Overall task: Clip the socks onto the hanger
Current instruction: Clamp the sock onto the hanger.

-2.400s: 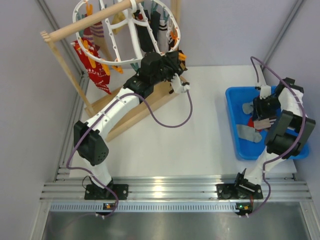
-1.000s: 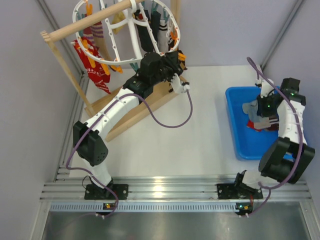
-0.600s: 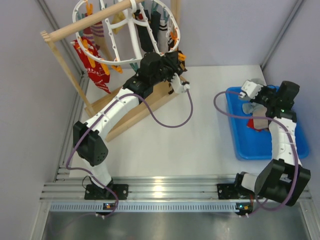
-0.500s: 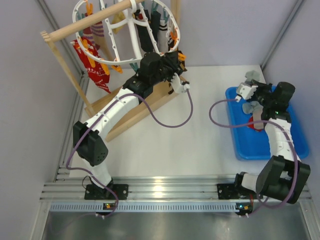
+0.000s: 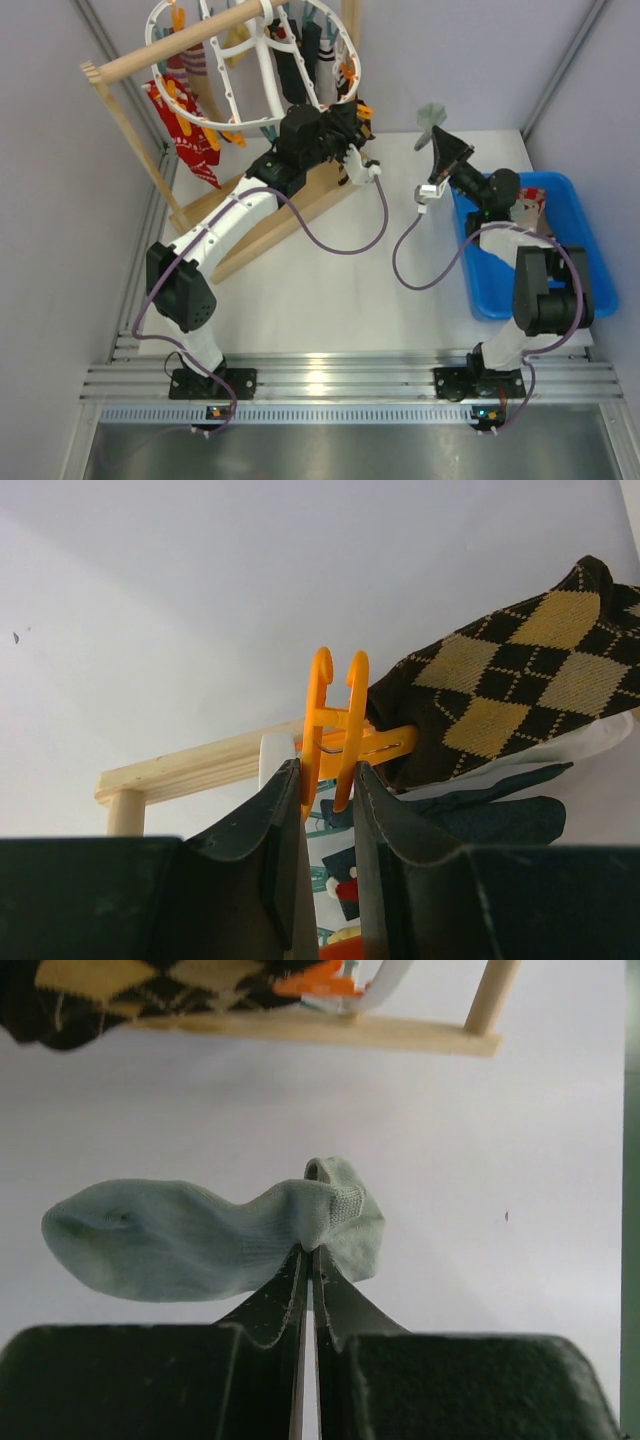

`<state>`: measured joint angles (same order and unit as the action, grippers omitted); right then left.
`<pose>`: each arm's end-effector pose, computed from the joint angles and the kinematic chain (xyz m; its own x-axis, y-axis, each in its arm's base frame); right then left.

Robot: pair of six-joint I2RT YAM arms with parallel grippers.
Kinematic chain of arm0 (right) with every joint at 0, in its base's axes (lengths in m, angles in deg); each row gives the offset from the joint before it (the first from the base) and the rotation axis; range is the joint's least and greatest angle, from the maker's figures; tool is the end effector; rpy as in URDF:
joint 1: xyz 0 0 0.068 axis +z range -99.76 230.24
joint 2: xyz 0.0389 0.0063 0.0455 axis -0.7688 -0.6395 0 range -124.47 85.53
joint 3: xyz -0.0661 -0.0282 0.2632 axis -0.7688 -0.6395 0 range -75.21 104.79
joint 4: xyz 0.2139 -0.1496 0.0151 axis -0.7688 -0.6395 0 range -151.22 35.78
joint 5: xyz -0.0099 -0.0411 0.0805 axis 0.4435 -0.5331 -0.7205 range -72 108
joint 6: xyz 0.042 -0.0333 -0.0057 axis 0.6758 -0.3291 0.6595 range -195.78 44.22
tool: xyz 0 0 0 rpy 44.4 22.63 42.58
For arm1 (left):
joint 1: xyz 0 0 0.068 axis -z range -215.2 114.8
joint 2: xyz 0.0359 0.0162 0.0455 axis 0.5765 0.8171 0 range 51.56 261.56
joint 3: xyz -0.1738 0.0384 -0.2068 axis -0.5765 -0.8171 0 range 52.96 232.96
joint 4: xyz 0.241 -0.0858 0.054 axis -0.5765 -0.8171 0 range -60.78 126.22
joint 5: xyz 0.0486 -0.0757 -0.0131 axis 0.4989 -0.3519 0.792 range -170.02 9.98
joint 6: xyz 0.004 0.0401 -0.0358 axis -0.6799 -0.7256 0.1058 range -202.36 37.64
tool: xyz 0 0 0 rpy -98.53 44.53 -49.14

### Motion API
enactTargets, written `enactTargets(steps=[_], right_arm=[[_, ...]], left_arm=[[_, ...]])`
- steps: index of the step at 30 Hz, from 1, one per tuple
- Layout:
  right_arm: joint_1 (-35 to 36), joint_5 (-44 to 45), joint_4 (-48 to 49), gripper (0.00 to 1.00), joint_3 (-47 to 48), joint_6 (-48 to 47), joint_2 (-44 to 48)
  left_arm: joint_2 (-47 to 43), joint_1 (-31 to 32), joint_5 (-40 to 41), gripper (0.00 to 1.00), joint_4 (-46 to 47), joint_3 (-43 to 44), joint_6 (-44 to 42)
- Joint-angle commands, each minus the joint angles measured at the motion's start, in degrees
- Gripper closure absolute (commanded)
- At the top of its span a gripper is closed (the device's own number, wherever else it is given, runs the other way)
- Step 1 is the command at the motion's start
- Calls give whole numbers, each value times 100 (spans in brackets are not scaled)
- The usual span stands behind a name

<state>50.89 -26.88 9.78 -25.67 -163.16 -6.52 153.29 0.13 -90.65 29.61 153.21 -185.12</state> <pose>0.3426 0.0289 0.2923 0.6806 -0.7002 0.2158 0.3357 0.0362 -0.9413 0.3455 -0.2528 0.4104 0.7251 0.6610 0.1933 -0.0464 -0.2332 0.9713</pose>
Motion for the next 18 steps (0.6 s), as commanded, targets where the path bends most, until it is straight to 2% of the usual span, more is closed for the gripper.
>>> enactTargets(steps=[1,8,18], right_arm=[[479,-153,701,100,319,-96,-23],[1051,260,630,100,486,-17,-313],[1570,1043,322,100,943,291,-630]], left_arm=[[-162,-18,-404,100,229,-154,415],[-277,-44,-668,100,582,-357,590],[-286,-53,-739,100,617,-453,547]])
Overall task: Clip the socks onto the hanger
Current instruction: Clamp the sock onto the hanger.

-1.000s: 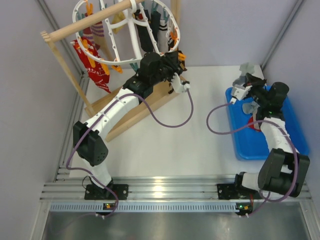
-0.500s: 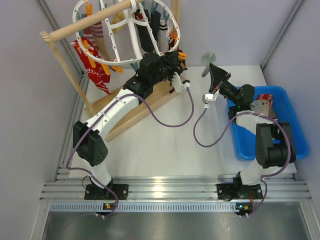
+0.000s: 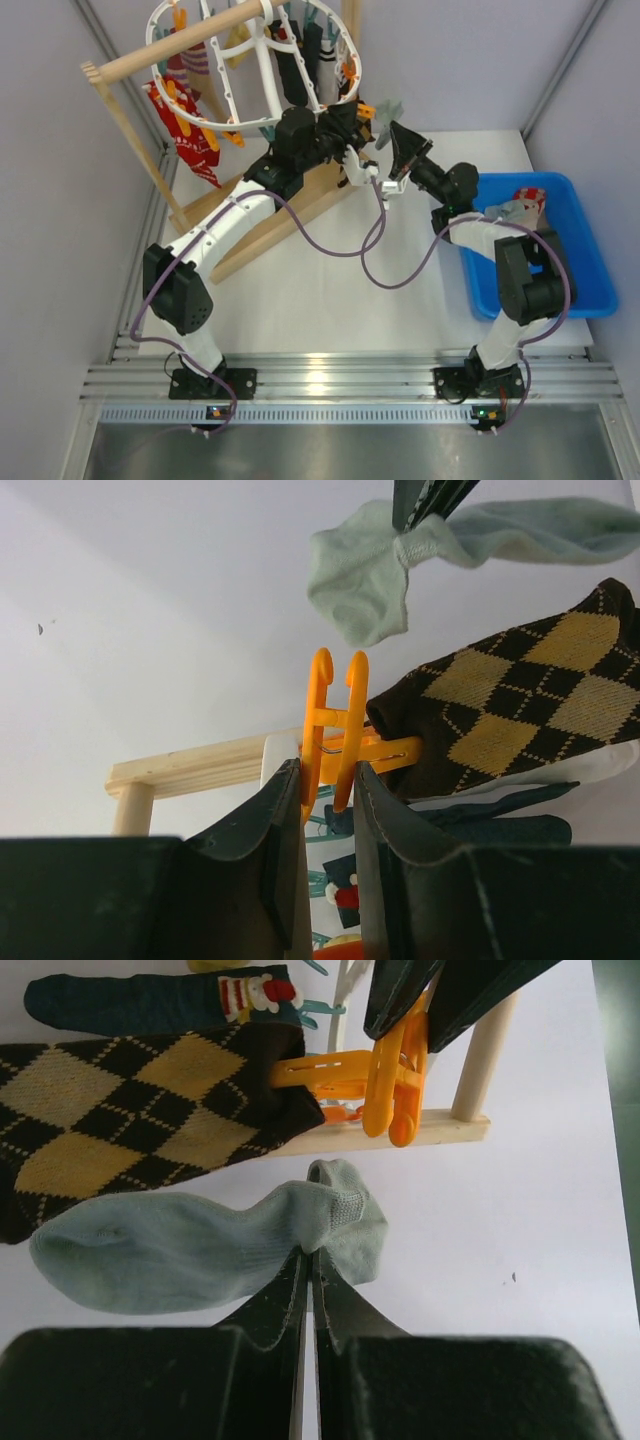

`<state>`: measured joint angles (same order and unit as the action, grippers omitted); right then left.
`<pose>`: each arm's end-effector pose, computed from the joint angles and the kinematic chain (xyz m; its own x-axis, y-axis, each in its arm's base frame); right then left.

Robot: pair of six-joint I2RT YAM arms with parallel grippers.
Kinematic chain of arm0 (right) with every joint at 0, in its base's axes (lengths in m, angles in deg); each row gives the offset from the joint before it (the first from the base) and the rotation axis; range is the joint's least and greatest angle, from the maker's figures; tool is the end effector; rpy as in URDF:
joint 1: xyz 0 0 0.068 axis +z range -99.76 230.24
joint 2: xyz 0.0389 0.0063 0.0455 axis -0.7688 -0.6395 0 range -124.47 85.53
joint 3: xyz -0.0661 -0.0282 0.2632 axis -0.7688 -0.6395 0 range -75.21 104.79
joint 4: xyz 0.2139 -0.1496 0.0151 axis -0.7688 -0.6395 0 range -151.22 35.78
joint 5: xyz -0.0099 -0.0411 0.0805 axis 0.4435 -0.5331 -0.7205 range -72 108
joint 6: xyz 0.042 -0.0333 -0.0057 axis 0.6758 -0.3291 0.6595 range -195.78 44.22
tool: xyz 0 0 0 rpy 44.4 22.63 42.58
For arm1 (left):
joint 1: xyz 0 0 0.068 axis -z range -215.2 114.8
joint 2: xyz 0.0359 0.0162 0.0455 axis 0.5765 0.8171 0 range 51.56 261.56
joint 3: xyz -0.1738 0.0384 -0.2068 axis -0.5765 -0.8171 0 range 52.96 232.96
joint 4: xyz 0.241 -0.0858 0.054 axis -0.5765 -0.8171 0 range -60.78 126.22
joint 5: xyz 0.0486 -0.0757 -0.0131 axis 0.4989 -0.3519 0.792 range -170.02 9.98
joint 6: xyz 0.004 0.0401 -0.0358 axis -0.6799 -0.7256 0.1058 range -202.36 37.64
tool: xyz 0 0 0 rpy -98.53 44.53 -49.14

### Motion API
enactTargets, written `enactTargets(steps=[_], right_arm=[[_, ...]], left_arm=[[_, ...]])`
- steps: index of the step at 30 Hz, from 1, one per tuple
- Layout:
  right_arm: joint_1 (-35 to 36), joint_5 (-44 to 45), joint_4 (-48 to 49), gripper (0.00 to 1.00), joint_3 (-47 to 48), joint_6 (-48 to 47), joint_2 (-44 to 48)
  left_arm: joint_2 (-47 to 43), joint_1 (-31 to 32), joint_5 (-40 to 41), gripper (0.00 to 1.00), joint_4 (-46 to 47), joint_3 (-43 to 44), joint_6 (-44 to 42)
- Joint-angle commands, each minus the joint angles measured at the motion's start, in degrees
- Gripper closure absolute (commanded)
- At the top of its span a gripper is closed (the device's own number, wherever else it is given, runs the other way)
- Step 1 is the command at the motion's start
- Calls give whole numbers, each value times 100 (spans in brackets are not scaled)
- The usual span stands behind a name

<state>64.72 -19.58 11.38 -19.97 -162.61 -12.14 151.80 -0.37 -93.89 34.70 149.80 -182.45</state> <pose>0.3534 0.1136 0.2943 0.7609 -0.6207 0.1889 0.3396 0.1330 -0.9311 0.3426 -0.2487 0.4094 0.7514 0.6416 0.1543 -0.0621 -0.1639 0.9845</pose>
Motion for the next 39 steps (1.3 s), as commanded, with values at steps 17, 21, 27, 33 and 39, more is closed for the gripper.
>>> enactTargets(steps=[17,21,27,33,39], right_arm=[[450,611,-171,100,637,649,2],[529,743,-188,100,707,790,28],[547,831,-276,100,830,878,28],[564,796,-259,100,822,913,72],[617,753,-197,100,690,931,204]], left_arm=[[-67,-11,-424,100,11,2,43],[-67,-2,-397,100,-33,11,34],[-67,-11,-380,100,-94,11,25],[-23,-11,-362,100,-94,63,-36],[21,-11,-327,100,-120,125,-89]])
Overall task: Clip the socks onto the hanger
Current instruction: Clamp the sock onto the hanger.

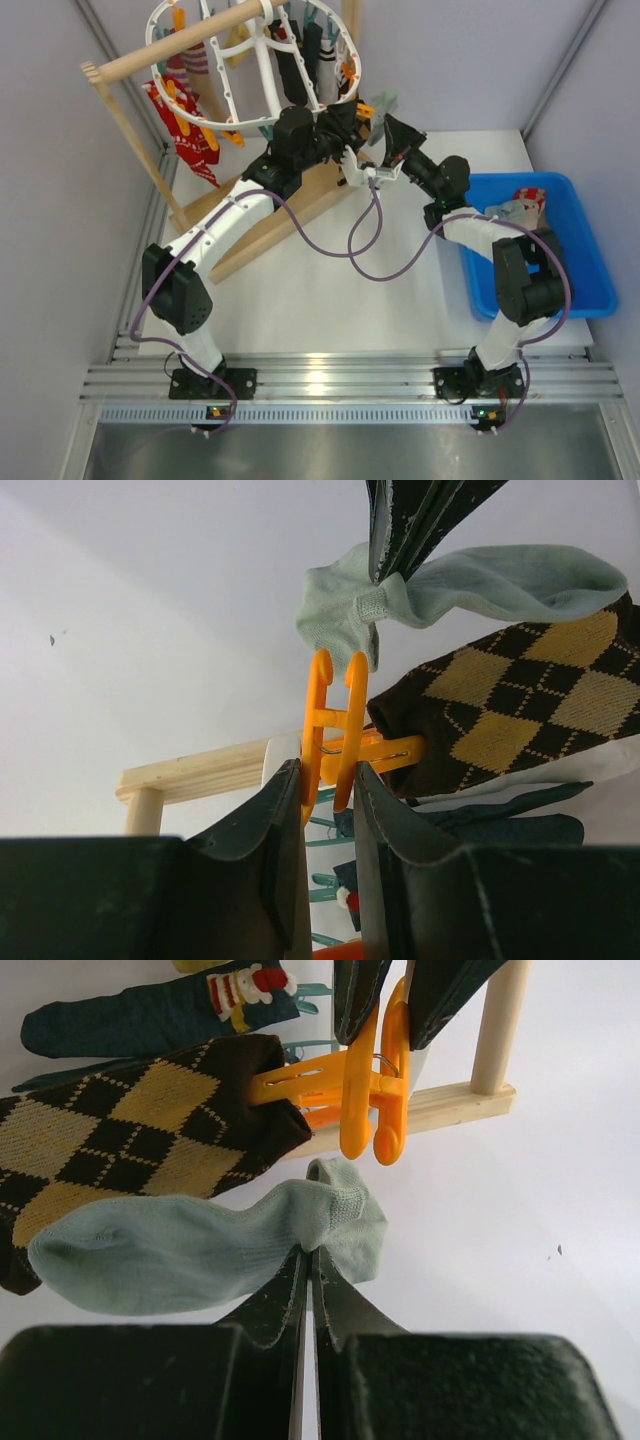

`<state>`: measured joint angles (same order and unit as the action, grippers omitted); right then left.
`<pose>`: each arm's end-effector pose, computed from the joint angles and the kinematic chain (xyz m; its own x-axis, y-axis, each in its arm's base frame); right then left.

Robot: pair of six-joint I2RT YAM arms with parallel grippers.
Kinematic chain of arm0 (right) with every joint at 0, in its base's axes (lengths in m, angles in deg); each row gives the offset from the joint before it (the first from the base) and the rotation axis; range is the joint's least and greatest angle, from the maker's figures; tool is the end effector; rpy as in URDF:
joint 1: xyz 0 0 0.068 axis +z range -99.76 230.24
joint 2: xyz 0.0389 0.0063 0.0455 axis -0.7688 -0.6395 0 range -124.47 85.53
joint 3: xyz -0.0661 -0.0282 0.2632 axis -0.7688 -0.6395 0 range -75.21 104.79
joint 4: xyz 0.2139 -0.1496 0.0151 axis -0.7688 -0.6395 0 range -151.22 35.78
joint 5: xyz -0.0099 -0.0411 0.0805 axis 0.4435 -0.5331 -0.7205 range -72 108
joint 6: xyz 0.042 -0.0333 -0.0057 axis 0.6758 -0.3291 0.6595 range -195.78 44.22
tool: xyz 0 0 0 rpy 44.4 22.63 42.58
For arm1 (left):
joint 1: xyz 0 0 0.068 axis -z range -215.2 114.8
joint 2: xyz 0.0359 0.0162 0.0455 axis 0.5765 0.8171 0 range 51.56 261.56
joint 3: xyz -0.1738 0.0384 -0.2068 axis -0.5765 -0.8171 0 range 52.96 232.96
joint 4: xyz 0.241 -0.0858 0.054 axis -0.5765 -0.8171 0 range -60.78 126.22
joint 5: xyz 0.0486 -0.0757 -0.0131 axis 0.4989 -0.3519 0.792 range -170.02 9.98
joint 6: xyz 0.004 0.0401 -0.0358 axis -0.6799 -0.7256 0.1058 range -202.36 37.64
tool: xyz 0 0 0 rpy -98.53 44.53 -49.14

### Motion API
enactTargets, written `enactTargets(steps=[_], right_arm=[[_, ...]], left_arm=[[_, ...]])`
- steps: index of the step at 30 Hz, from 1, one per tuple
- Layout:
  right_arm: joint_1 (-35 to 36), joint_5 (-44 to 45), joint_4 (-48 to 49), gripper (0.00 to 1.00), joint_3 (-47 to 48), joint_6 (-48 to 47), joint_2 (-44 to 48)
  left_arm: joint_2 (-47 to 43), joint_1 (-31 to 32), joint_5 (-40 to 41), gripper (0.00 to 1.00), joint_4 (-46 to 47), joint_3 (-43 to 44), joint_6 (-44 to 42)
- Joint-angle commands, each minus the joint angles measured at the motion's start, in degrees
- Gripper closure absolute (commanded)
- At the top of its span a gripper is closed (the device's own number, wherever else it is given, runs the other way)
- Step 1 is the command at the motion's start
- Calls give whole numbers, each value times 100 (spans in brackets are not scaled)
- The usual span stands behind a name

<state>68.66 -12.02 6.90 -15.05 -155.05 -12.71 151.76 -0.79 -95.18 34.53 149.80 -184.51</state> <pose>0.3589 0.1382 0.3119 0.7671 -0.6412 0.0212 0.2327 0.2474 -0.9405 0.3436 -0.2465 0.4094 0.7587 0.6240 0.1871 -0.0890 -0.1852 0.9787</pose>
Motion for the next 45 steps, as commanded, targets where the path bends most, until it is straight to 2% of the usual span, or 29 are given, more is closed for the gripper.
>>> enactTargets(steps=[1,29,41,45], right_arm=[[241,-13,242,100,180,174,287],[584,-127,-12,100,-84,253,762],[602,339,-900,100,312,763,744],[602,330,-935,100,277,772,780]], left_arm=[[17,30,-198,100,-112,125,108],[87,39,-75,100,-200,283,11],[26,39,-154,100,-191,222,28],[52,39,-163,100,-182,248,20]])
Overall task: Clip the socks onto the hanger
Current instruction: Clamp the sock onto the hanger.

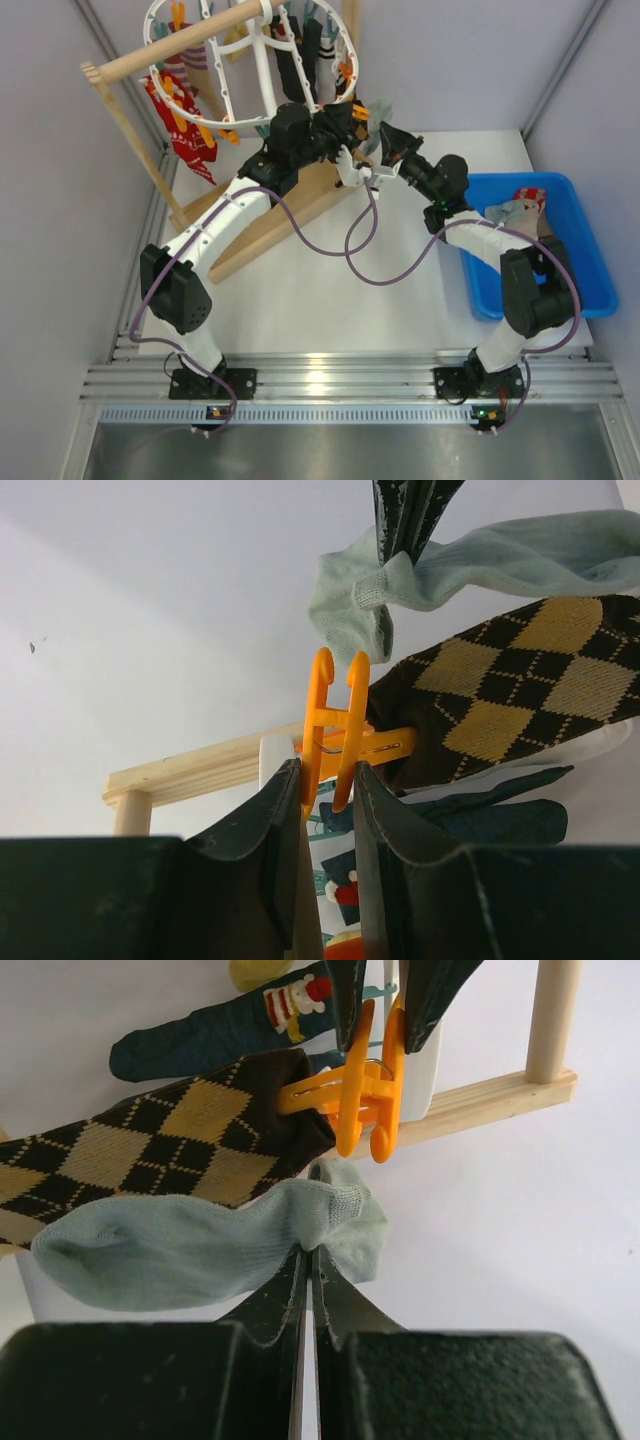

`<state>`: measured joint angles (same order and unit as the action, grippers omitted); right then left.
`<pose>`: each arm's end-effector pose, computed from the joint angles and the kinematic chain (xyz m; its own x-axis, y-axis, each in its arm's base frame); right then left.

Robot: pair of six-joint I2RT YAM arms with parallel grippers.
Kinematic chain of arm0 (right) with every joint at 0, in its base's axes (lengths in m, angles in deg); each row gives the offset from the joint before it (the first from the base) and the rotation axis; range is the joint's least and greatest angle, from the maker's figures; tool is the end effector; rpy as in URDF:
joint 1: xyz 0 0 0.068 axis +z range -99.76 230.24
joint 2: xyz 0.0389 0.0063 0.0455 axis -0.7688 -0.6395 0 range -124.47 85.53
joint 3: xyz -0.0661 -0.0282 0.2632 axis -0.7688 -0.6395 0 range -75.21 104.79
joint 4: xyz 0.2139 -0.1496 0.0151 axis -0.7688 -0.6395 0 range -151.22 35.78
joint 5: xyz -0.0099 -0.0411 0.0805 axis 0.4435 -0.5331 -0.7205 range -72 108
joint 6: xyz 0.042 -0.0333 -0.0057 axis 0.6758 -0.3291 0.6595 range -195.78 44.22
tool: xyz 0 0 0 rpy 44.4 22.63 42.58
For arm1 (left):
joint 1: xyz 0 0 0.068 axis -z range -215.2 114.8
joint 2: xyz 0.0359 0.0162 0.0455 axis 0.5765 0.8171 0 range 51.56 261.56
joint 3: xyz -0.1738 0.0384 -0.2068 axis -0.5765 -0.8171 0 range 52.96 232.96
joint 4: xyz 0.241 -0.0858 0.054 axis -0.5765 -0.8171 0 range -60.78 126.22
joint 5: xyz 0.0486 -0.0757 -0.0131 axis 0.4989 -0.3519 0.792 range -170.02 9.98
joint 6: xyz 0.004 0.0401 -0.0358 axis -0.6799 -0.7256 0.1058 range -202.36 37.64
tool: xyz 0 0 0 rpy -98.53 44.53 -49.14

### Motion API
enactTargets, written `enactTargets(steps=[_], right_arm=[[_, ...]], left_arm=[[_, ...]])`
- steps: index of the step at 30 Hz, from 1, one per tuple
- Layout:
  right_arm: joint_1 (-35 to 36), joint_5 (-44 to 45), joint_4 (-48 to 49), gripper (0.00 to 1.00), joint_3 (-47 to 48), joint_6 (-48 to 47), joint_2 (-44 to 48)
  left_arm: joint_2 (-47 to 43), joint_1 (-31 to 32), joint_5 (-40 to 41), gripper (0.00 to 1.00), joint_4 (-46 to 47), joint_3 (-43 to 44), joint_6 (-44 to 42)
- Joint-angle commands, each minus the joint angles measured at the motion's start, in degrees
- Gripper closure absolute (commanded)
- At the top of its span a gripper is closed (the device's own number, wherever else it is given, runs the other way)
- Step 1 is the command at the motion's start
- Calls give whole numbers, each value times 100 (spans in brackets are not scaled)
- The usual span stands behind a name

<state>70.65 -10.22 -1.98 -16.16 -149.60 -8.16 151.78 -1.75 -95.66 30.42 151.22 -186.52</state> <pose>0.3439 0.1458 0.3189 0.7798 -0.6128 -0.1282 0.0690 0.2877 -0.9552 0.3461 -0.2400 0.4103 0.7584 0.6180 0.2070 -0.0751 -0.2327 0.9696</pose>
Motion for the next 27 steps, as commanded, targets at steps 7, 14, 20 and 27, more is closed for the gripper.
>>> enactTargets(steps=[7,14,20,27], right_arm=[[412,142,-48,100,397,307,387],[473,160,-39,100,485,342,404],[526,142,-22,100,511,333,422],[526,151,-101,100,687,395,404]], left_arm=[[67,135,-115,100,229,115,168],[111,135,-133,100,176,150,124],[146,144,-88,100,79,246,124],[138,144,-106,100,-44,246,-8]])
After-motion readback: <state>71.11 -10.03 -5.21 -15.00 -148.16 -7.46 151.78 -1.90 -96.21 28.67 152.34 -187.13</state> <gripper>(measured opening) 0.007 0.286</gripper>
